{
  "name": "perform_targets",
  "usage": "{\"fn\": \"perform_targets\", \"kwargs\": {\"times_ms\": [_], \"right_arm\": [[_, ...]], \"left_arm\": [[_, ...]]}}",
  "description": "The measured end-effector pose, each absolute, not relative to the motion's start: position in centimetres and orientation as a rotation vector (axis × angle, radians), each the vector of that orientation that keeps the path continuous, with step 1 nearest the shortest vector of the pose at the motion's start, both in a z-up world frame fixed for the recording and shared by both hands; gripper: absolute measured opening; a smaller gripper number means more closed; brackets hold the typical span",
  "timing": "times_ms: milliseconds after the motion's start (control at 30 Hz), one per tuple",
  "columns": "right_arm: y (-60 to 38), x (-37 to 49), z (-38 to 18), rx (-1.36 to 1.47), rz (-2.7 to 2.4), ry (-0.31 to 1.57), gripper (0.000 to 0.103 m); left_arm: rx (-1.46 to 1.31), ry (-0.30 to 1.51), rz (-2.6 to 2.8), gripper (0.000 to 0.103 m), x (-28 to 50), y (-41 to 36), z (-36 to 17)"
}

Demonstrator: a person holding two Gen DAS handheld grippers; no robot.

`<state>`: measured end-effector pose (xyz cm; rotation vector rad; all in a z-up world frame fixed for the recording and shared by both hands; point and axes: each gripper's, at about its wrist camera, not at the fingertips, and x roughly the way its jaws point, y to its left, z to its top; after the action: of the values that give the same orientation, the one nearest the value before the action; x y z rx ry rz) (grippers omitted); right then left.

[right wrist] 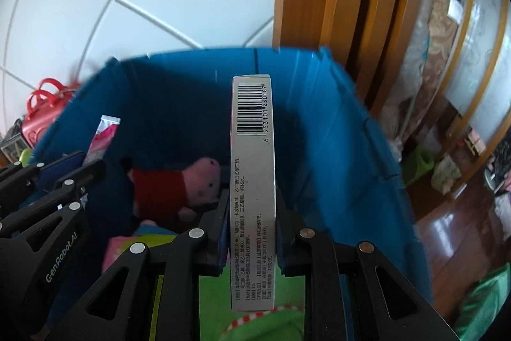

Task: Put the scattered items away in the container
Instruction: 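Carry the tube and toothpaste box into the blue crate and release both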

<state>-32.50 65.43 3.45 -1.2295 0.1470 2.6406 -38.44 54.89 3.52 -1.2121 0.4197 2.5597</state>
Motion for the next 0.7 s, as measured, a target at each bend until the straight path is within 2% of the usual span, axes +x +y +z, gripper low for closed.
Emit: {"fn": "perform_targets", "kwargs": {"times_ms": [100, 167, 233, 533, 700], "right_arm": [[65.8, -34.2, 1.6, -1.309, 2.602, 0.126, 0.023], [65.8, -35.0, 0.5, -1.328, 2.562, 0.071, 0.023], [66.1, -35.5, -0.7, -1.383, 2.560, 0.092, 0.023], [66.3, -35.7, -3.1, -1.450, 2.495, 0.068, 0.023], [67.2, -36.0, -3.7, -1.475, 2.472, 0.098, 0.024]], "left_arm": [[-1.294, 0.383, 2.492, 0.017, -39.7, 55.4, 1.1], [-1.335, 0.408, 2.455, 0.017, -40.2, 55.1, -0.4], [-1.352, 0.426, 2.439, 0.017, -40.1, 55.1, -1.4], [-1.384, 0.375, 2.431, 0.017, -40.2, 54.4, -2.1], [-1.416, 0.438, 2.413, 0.017, -40.3, 55.0, -3.1]]}}
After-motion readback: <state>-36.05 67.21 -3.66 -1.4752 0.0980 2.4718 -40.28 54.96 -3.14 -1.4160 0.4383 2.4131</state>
